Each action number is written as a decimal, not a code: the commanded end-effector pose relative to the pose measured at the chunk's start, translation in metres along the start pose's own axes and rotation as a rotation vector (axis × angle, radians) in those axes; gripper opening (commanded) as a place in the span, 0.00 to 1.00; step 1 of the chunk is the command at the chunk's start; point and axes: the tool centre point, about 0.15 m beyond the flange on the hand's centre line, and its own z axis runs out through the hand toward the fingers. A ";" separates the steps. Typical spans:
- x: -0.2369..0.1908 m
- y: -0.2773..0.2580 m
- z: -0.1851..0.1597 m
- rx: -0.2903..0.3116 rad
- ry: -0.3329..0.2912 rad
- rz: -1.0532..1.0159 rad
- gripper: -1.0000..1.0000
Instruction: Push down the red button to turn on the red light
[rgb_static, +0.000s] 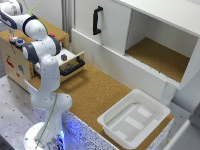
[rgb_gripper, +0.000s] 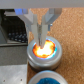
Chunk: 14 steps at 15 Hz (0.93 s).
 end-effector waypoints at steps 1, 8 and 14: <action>0.017 0.027 -0.079 -0.062 -0.131 0.104 1.00; -0.014 0.036 -0.086 -0.052 -0.130 0.242 1.00; -0.058 0.063 -0.084 -0.075 -0.174 0.350 1.00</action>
